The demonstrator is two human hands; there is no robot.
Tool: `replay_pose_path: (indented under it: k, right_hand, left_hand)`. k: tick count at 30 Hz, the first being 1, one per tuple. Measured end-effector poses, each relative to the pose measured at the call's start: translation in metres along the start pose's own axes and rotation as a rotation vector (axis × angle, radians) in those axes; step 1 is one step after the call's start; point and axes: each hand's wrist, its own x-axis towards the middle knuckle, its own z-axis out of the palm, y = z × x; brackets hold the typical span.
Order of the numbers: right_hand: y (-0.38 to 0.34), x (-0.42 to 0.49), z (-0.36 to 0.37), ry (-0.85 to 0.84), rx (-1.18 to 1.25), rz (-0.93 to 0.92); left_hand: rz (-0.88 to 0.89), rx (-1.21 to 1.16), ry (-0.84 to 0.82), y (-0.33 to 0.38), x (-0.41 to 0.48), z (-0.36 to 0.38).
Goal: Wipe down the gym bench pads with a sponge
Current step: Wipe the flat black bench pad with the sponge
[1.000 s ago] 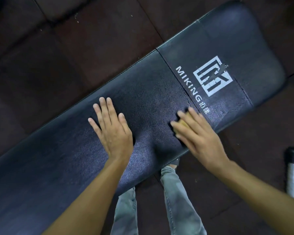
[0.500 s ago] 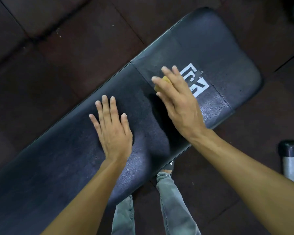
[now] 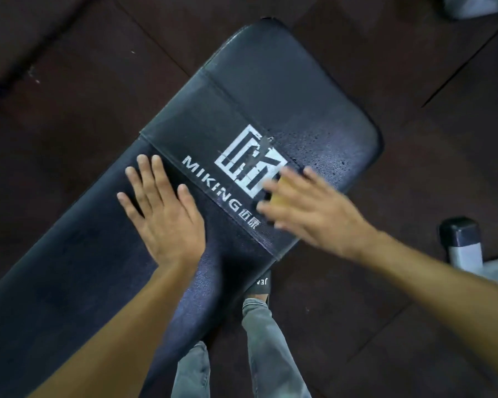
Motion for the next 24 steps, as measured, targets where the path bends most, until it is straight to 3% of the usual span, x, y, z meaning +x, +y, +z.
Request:
replay_pose_path:
  k: [4, 7, 9, 12, 14, 15, 17, 20, 22, 24]
  right_hand:
    - [0.063, 0.028, -0.007, 0.243, 0.028, 0.597]
    - [0.041, 0.059, -0.006, 0.347, 0.118, 0.953]
    - [-0.003, 0.073, 0.003, 0.308, 0.123, 0.814]
    - [-0.064, 0.062, 0.018, 0.099, 0.167, 0.223]
    - [-0.042, 0.060, 0.015, 0.043, 0.176, -0.054]
    - [-0.019, 0.067, 0.009, 0.034, 0.157, -0.098]
    - [0.035, 0.090, 0.001, 0.117, 0.067, 0.022]
    - [0.099, 0.121, -0.015, 0.284, 0.073, 0.565]
    - [0.096, 0.137, -0.014, 0.341, 0.135, 0.855]
    - [0.056, 0.148, -0.008, 0.339, 0.094, 0.859]
  left_hand:
    - [-0.012, 0.011, -0.002, 0.002, -0.001, 0.000]
    - [-0.015, 0.016, -0.003, 0.001, 0.000, -0.001]
    - [-0.014, 0.014, -0.001, 0.000, 0.000, -0.002]
    - [-0.001, 0.018, 0.005, 0.000, -0.001, -0.002]
    - [0.003, 0.028, 0.005, -0.001, -0.001, 0.000]
    - [0.002, 0.026, 0.002, -0.001, -0.001, 0.000]
    - [0.001, 0.019, -0.004, -0.001, 0.000, 0.001]
    - [0.007, 0.025, -0.003, -0.001, -0.001, 0.000]
    - [0.007, 0.027, -0.006, -0.002, -0.001, 0.000]
    - [0.005, 0.020, -0.014, -0.001, -0.001, 0.000]
